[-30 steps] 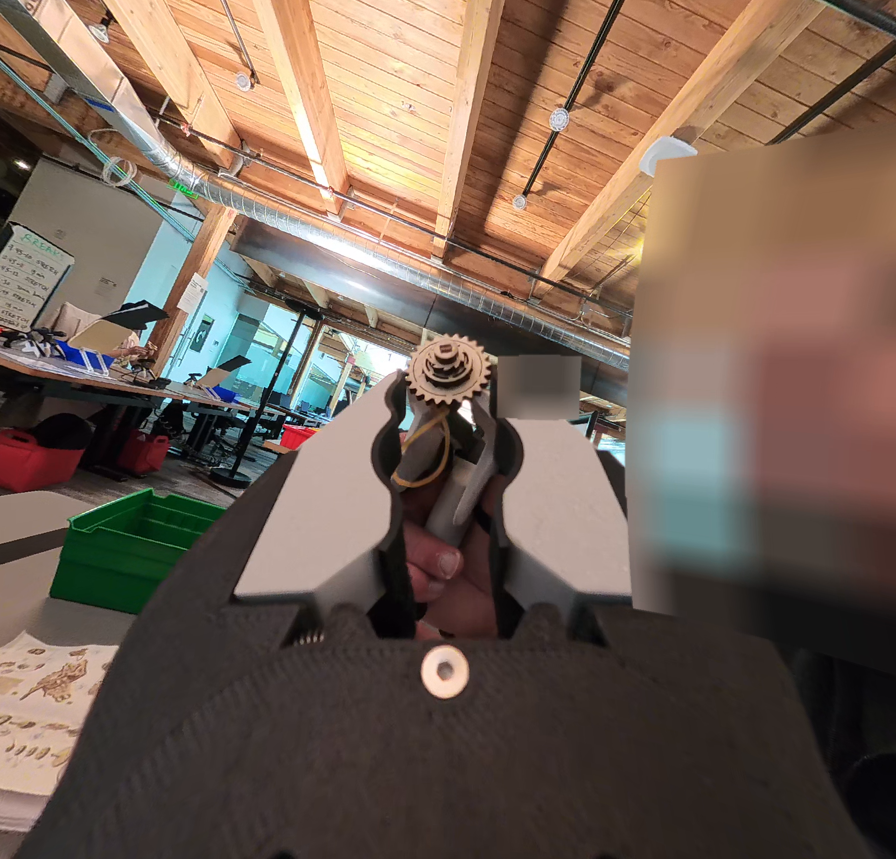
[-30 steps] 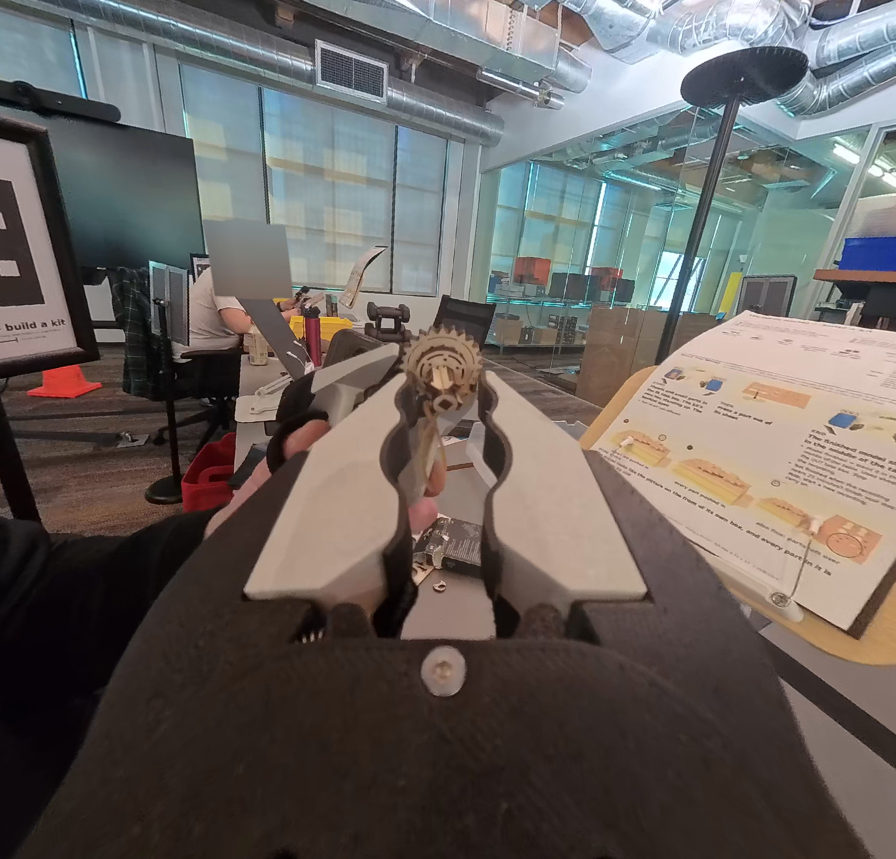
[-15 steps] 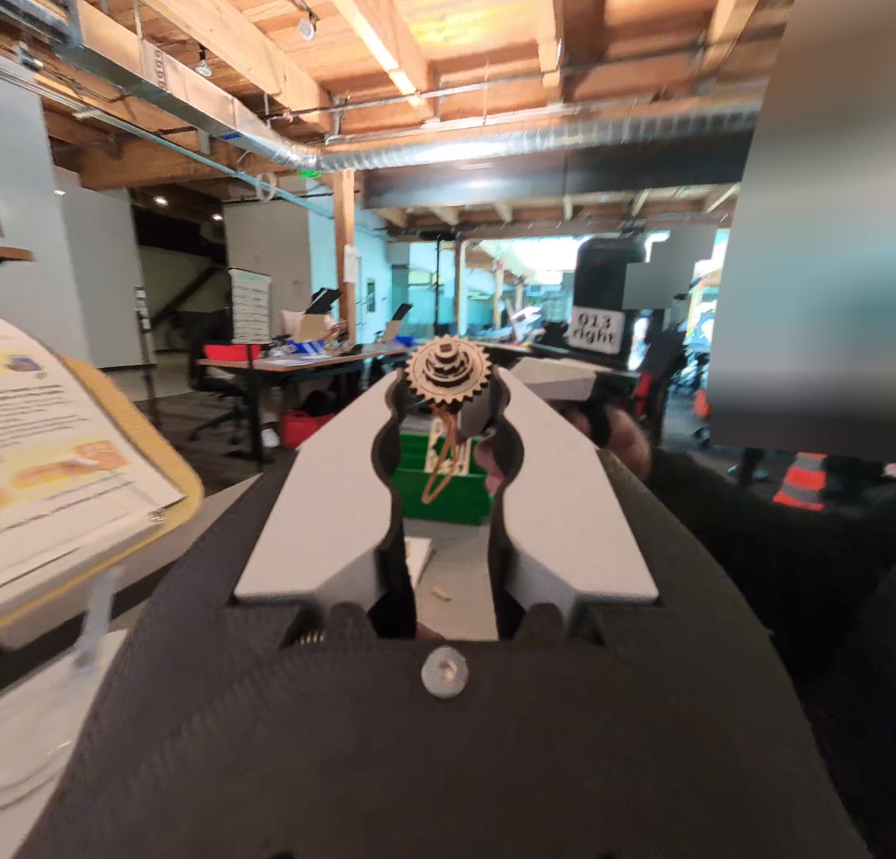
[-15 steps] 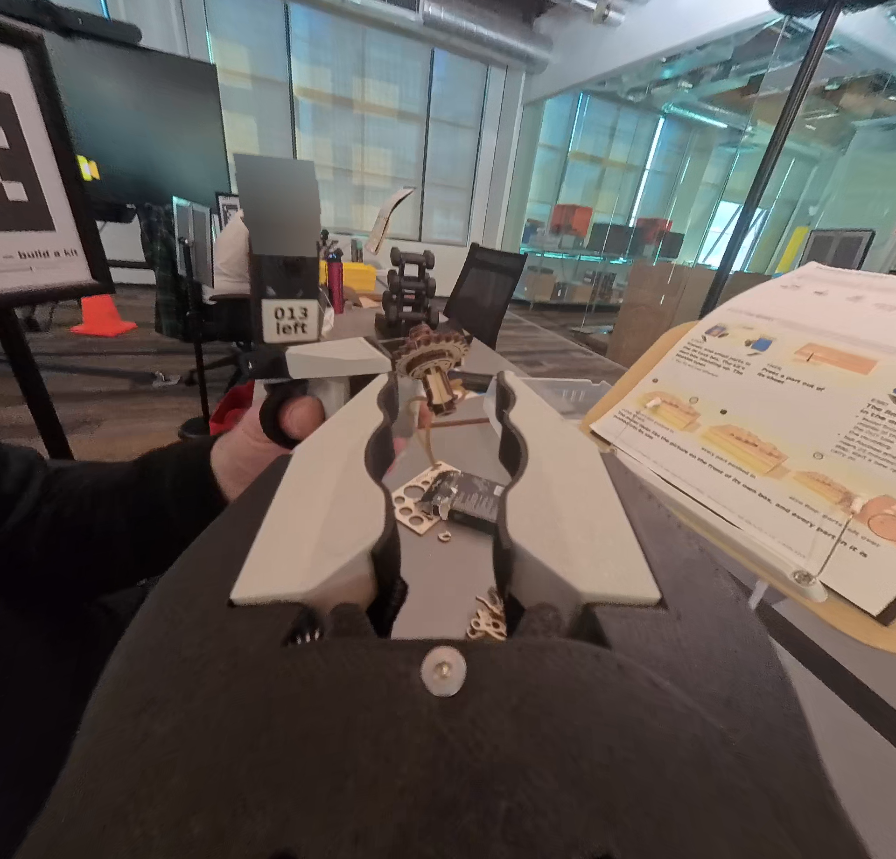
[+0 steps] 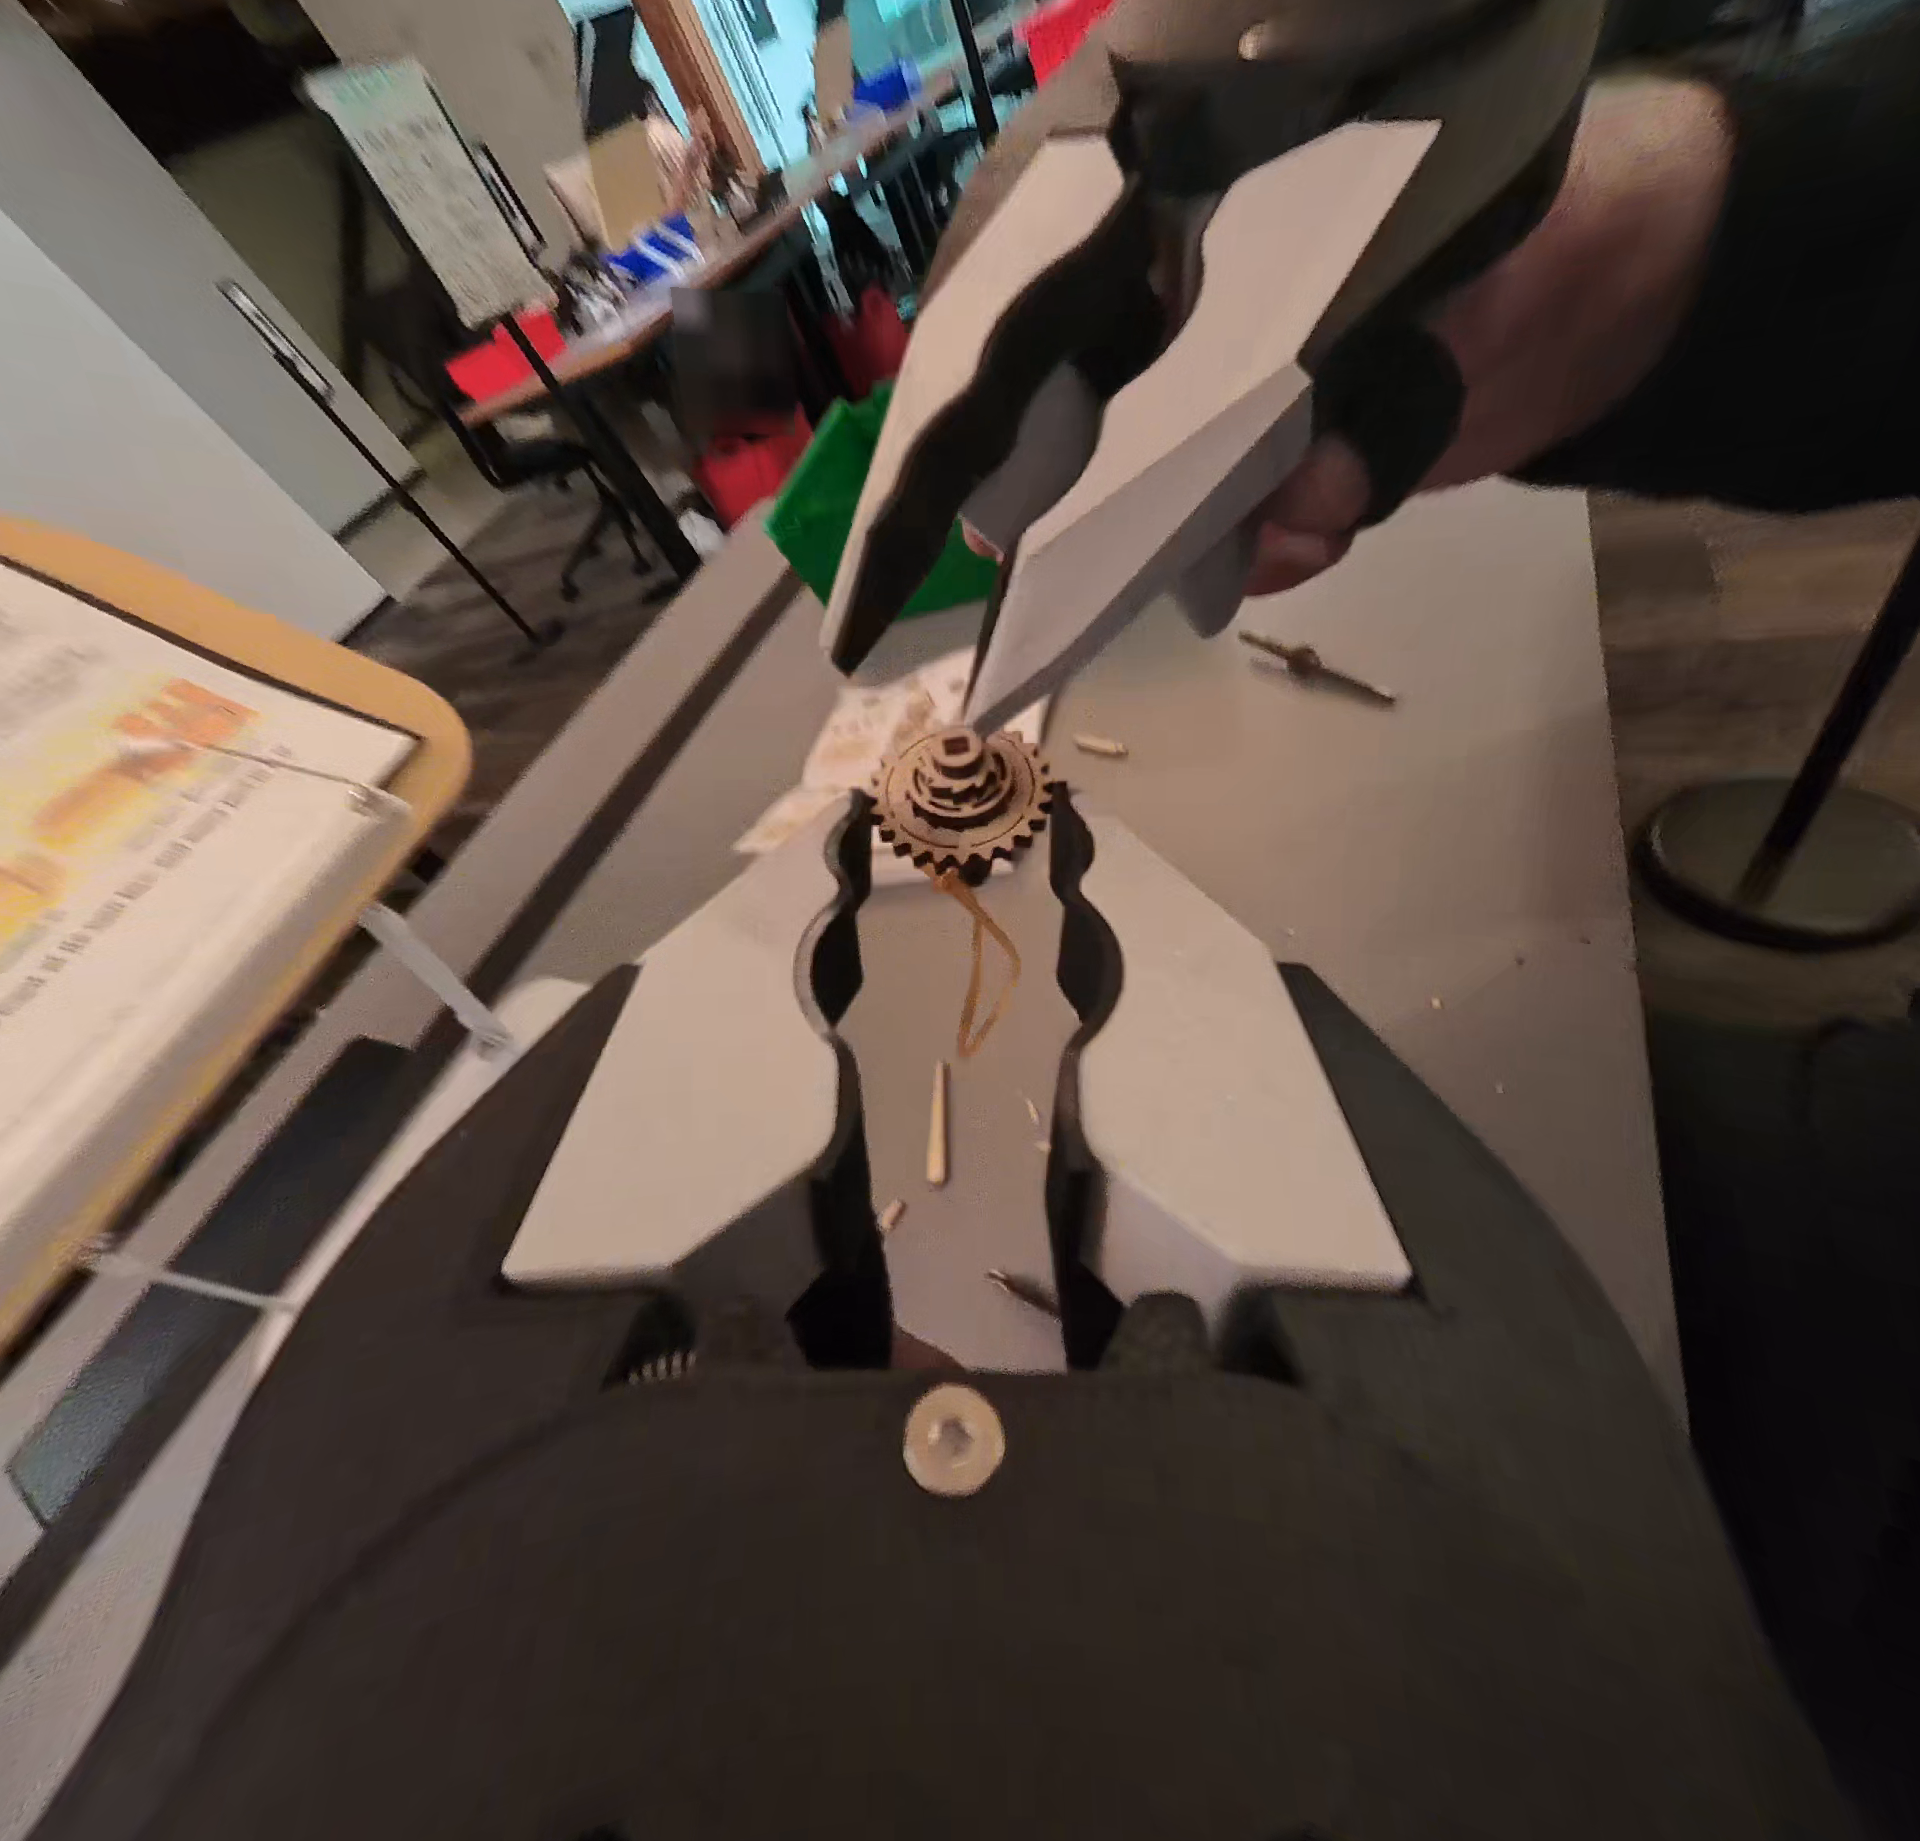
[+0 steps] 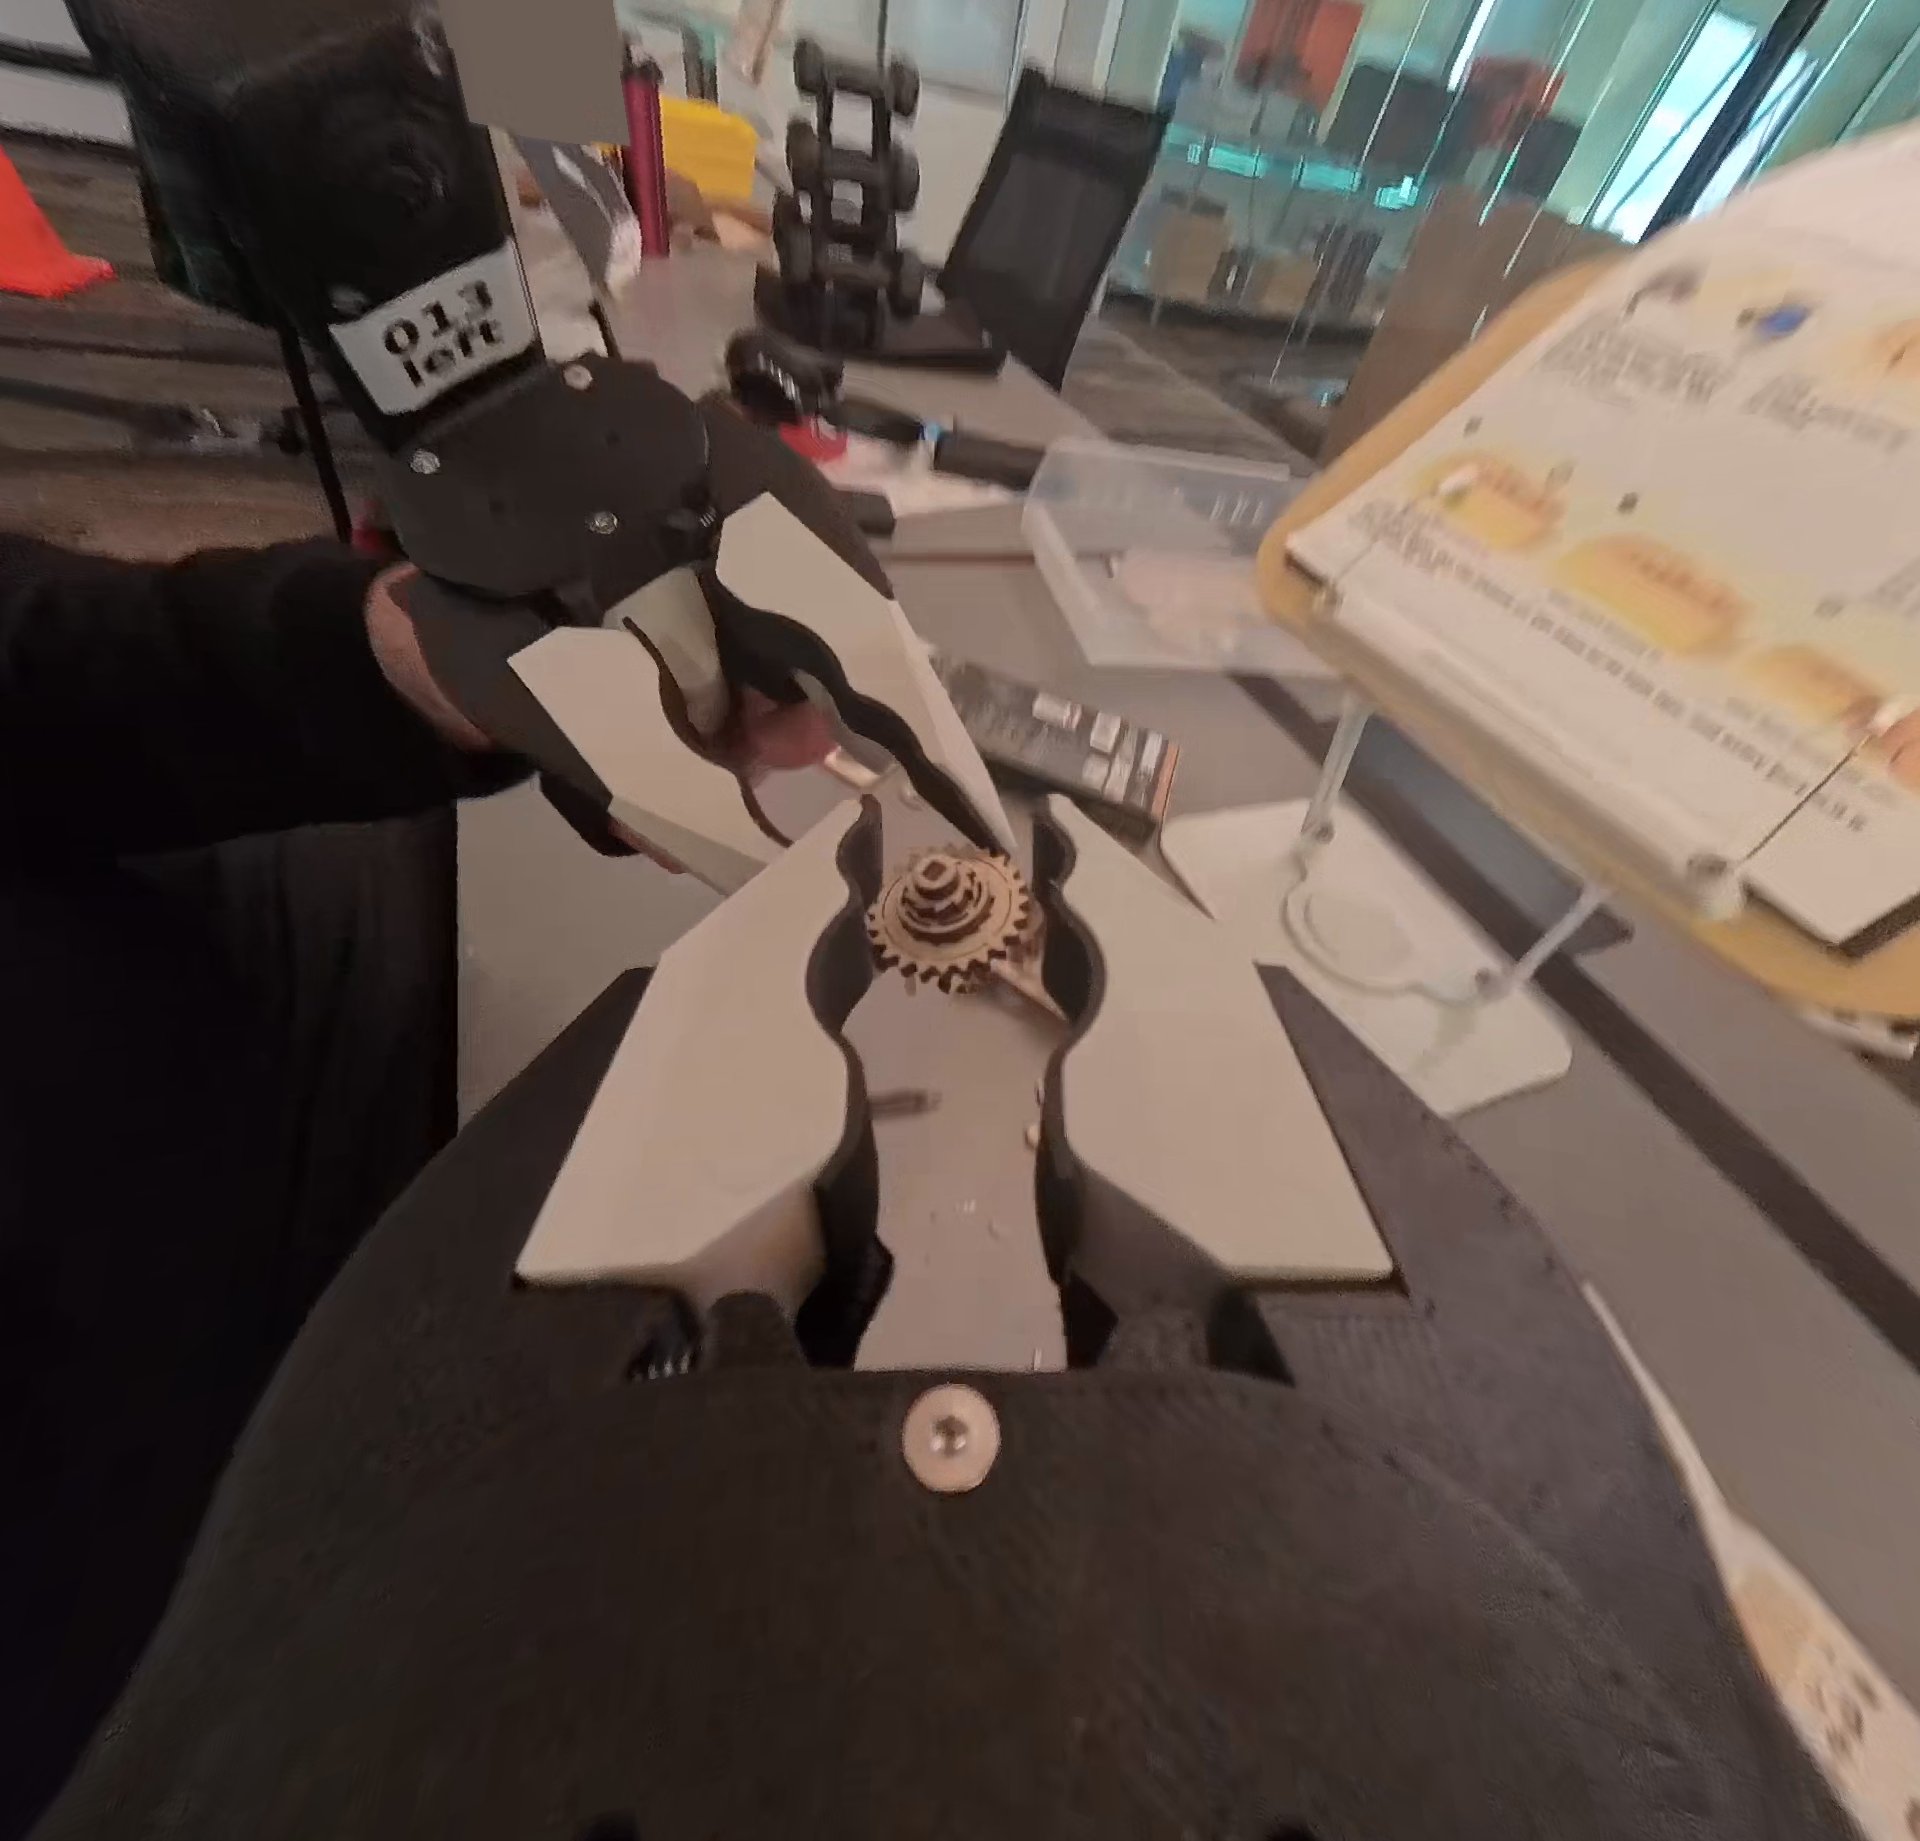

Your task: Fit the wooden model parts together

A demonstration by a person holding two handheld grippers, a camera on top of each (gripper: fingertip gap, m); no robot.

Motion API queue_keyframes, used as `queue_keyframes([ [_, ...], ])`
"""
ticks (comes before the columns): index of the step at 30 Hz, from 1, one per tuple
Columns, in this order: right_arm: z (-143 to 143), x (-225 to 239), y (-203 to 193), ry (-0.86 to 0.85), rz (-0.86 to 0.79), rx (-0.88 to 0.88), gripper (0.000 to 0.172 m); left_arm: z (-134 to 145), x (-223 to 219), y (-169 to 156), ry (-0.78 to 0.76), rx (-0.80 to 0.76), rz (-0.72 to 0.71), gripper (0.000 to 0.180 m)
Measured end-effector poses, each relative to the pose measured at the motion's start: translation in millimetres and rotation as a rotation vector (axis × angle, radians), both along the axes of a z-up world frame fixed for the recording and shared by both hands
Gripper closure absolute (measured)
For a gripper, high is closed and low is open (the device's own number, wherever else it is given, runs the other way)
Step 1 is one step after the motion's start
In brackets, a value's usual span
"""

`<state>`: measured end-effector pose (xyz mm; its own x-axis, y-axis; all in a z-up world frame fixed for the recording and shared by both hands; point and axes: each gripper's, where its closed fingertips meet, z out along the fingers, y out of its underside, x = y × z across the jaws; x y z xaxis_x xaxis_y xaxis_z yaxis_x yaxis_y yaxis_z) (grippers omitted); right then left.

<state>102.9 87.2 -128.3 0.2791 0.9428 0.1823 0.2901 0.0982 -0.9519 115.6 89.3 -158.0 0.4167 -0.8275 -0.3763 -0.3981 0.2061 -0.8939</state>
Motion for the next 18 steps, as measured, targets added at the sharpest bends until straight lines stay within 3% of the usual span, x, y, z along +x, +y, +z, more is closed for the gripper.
queue_keyframes([
  [1, -14.9, 3.9, 2.4, -0.044, -0.015, -0.008, 0.149, -14.5, 3.4, 1.9, 0.019, -0.03, 0.004, 0.148],
  [6, -85.2, 25.5, 9.8, -0.252, -0.067, -0.052, 0.162, -66.1, 14.7, 10.3, 0.056, -0.113, 0.02, 0.148],
  [18, -148.6, 30.8, 14.7, -0.224, -0.091, -0.233, 0.163, -132.3, 30.3, 11.7, 0.164, -0.226, -0.022, 0.148],
])
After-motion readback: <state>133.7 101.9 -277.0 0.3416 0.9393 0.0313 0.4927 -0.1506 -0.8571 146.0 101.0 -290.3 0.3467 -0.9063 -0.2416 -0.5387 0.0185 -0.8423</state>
